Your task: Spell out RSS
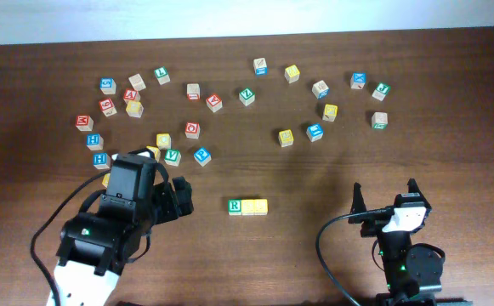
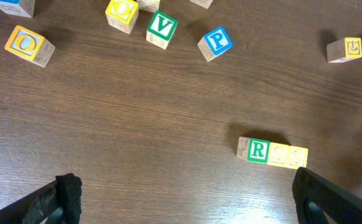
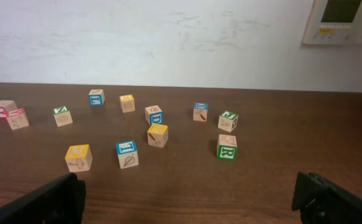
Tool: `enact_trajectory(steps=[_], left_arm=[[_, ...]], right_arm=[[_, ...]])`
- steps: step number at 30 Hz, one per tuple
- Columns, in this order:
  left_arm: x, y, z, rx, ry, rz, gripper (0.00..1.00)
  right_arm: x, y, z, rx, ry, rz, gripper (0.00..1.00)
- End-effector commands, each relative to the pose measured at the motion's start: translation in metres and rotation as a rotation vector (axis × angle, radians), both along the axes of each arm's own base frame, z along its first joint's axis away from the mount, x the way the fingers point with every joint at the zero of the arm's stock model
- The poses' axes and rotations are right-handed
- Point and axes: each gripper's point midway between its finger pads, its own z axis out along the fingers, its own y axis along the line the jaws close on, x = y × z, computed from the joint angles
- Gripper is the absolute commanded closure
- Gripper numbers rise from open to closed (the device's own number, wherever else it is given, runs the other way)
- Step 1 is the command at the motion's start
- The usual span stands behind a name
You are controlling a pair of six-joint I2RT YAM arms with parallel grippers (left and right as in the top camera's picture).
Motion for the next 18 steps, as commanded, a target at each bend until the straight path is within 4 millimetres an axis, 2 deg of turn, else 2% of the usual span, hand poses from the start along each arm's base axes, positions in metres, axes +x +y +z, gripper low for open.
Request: enact_trajectory(steps=[1,6,10,12,14,16,18], left_arm=[[0.002,0.002,0.004,0.010,-0.015,0.001,0.01],[-0.019,0.010,-0.007,0.046,0.079,0.005,0.01],[-0.015,0.015,-0.005,0.120,0.054,-0.064,0.01],[0.003,0.009,0.006,0.117,-0.037,-0.105,0.01],[0.021,0.003,0.034,0.144,-0.234,-0.201,0.01],[0.014,0.014,0.039,0.168,-0.293,-0.202,0.01],[0.003,0.015,0.045,0.177,-0.412,-0.284,0.01]], right_arm=[[0.000,-0.002,-0.002,0.004,0.001,-0.009,0.02],[0.000,-0.002,-0.002,0.004,0.001,-0.009,0.02],[0.000,-0.002,-0.002,0.004,0.001,-0.009,0.02],[0.000,-0.002,-0.002,0.004,0.001,-0.009,0.02],[0.000,-0.002,-0.002,0.004,0.001,-0.009,0.02],[0.000,-0.002,-0.002,0.004,0.001,-0.009,0.02],[0.000,-0.002,-0.002,0.004,0.001,-0.009,0.02]])
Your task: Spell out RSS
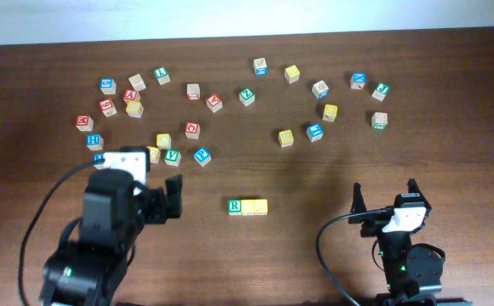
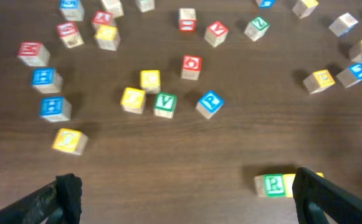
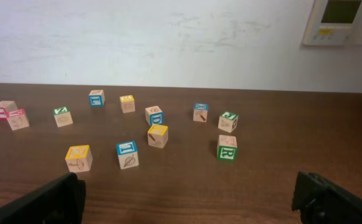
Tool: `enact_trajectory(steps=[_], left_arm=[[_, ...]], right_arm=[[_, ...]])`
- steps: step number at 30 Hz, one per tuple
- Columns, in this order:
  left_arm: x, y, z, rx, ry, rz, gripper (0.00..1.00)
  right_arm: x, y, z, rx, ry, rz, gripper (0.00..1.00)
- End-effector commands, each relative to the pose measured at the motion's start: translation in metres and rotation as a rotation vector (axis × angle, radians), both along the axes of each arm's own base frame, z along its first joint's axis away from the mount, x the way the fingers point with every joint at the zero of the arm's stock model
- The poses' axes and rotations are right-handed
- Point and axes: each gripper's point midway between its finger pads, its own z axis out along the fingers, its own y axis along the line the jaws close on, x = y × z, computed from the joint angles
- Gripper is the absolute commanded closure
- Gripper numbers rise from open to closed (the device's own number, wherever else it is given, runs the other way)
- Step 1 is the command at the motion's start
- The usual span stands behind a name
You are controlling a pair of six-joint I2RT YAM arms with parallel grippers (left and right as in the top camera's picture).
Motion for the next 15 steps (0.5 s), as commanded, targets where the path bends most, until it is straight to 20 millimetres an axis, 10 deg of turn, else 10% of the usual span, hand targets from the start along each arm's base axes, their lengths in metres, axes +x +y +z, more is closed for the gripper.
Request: enact_trajectory(steps=[1,6,15], left_arm=[[-0.017,-0.001,0.007,0.045,-0.188,-0.158,0.01],[-0.044,0.017,-0.005,0.054,-0.337,-0.092,0.01],[-0.019,0.037,-0.026,0.076,-0.686,0.010,0.01]], right_arm=[[0.000,-0.002,-0.003,0.004,0.004,-0.009,0.02],[0.000,-0.002,-0.003,0.004,0.004,-0.009,0.02],[0.000,-0.002,-0.003,0.004,0.004,-0.009,0.02]])
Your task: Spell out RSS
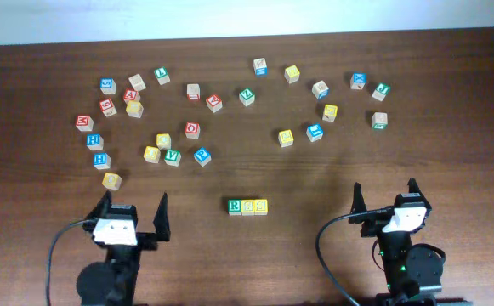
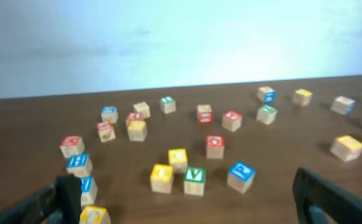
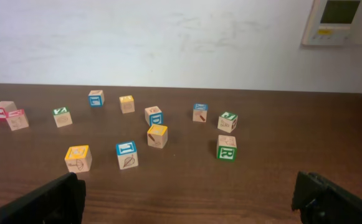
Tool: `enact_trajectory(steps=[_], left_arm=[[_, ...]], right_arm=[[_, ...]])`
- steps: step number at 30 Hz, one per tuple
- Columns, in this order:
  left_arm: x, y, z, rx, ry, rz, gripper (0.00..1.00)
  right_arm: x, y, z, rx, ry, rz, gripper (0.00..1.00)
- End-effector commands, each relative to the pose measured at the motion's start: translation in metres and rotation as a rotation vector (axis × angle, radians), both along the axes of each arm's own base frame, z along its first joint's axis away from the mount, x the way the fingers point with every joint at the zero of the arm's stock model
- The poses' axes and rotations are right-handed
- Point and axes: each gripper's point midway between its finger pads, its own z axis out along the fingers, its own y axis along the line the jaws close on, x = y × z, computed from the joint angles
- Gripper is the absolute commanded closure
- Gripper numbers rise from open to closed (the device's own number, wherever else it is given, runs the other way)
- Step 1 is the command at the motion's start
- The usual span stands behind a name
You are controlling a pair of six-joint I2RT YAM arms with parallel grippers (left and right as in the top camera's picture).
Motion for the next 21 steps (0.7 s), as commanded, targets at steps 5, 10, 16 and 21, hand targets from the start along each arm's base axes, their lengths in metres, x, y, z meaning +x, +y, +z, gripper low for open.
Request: enact_trajectory(steps=[5,10,16,21], left_arm=[[0.010,0.014,-0.010,0.015,-0.144,0.055,0.01],[0.010,0.022,-0.036,-0.033,-0.037,0.105,0.01],[0.009,0.026,-0.036,-0.035,-0.038,0.140,0.01],[0.009,0.029,-0.036,-0.026,-0.039,0.153,0.01]], right_arm=[[0.000,-0.002,-0.003,0.004,0.005,-0.009,0.02],[0.000,-0.002,-0.003,0.004,0.005,-0.008,0.02],[0.000,-0.002,-0.003,0.004,0.005,-0.009,0.02],[0.000,-0.002,-0.003,0.004,0.005,-0.009,0.02]])
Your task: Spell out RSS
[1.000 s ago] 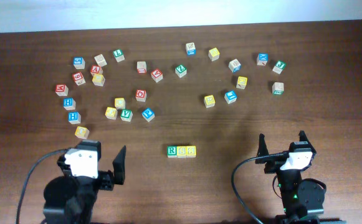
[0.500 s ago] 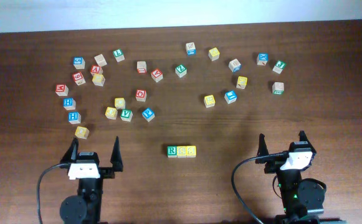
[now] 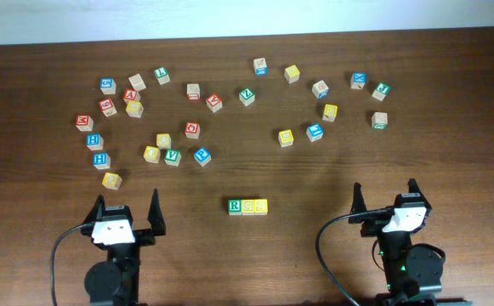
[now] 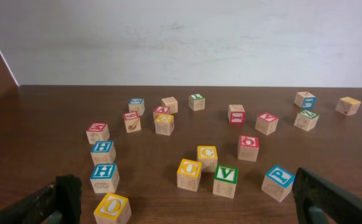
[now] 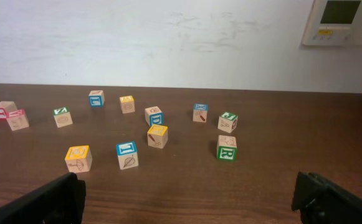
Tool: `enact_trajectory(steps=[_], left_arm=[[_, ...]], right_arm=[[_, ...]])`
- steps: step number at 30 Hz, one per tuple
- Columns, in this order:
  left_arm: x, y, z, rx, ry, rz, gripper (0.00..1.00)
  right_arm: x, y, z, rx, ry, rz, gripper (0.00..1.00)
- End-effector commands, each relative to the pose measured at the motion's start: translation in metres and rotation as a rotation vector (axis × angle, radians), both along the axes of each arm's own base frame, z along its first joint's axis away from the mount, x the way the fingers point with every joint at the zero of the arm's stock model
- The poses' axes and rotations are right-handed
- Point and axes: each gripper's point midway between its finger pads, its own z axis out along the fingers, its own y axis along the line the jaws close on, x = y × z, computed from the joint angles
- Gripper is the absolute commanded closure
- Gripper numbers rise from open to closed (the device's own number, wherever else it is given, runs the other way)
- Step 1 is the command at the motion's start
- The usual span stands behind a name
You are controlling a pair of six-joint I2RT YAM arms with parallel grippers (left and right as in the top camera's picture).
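Observation:
A row of three blocks lies at the table's front middle in the overhead view: a green R block (image 3: 235, 206) with two yellow blocks (image 3: 255, 206) touching it on its right. My left gripper (image 3: 126, 209) is parked at the front left, open and empty, its fingers (image 4: 65, 194) wide apart at the frame's edges. At the front right sits my right gripper (image 3: 383, 193), also open with nothing between its fingers (image 5: 65, 193). The row is out of both wrist views.
Many loose letter blocks lie scattered across the back half. A yellow O block (image 4: 112, 208), blue H blocks (image 4: 104, 177), a green V block (image 4: 225, 180) and a blue P block (image 4: 278, 182) are nearest the left gripper. Another green R block (image 5: 227, 147) lies before the right gripper.
The left arm has settled a little: its wrist view was blurred and is now sharp and level. The blocks and the right arm are unchanged.
The left arm was stretched out over the table just left of the finished R row, gripper open. Then it was further back to the left, then folded at the front left edge, where it now rests. The right arm stayed parked throughout.

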Motion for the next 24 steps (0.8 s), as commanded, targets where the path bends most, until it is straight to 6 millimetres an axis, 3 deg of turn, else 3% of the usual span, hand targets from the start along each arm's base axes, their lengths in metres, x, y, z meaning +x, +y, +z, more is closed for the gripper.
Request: enact_trajectory(steps=[1,24], left_arm=[[-0.0004,0.0024,-0.0017,-0.005,0.002,0.016,0.01],[-0.0002,0.0005,-0.0013,-0.005,0.001,0.006,0.01]], right_arm=[[-0.0002,-0.0019,-0.0032,0.004,0.005,-0.008,0.02],[-0.0002,-0.0007,-0.0029,0.005,0.004,-0.003,0.02]])
